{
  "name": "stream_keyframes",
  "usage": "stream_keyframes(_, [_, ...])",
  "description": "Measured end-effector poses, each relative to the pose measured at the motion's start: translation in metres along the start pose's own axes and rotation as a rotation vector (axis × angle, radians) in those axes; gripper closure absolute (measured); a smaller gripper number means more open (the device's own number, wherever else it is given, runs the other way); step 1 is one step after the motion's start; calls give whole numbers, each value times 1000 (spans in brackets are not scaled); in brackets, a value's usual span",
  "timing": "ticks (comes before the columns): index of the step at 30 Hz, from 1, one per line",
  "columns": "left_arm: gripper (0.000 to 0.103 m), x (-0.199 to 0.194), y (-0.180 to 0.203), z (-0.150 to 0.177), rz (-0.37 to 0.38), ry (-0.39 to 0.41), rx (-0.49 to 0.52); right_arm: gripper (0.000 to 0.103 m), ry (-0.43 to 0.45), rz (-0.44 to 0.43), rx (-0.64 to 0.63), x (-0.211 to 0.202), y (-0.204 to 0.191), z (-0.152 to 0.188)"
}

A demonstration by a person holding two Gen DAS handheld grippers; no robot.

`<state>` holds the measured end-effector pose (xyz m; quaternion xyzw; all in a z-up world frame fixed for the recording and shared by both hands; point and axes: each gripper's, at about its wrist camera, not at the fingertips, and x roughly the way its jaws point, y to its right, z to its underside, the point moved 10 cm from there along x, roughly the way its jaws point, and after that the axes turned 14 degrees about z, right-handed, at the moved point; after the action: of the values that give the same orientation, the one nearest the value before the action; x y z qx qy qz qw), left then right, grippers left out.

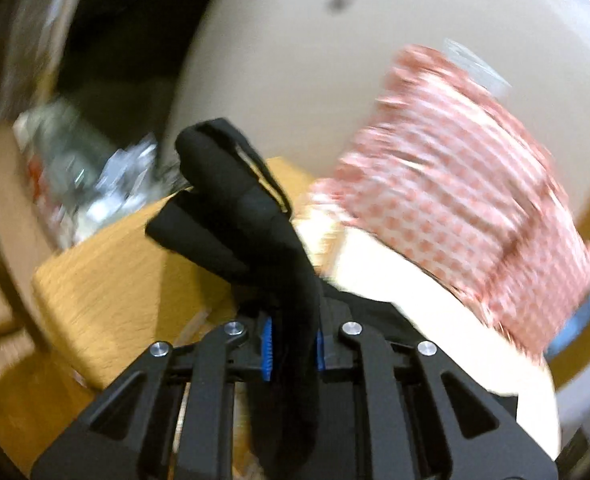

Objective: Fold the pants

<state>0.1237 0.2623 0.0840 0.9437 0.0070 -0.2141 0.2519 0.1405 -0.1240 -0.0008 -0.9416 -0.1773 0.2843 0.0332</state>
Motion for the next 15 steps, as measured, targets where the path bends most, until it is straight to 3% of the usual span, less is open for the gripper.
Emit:
stream_keyframes(5, [89,21,135,15,159,-55,262,42,32,104,112,-19,66,0])
stream_keyframes(8, [90,32,222,55,314,-116,413,42,45,165,174,-32,101,5])
stream_keyframes(10, [90,41,273,103,416,-196,519,42,50,210,199,-39,122,9])
stream_keyframes(12, [90,53,300,163,464,-309,625,42,50,251,224,-44,139,13])
stream_keyframes(15, [90,74,299,242,470,-505,687,42,48,293,250,-50,159,19])
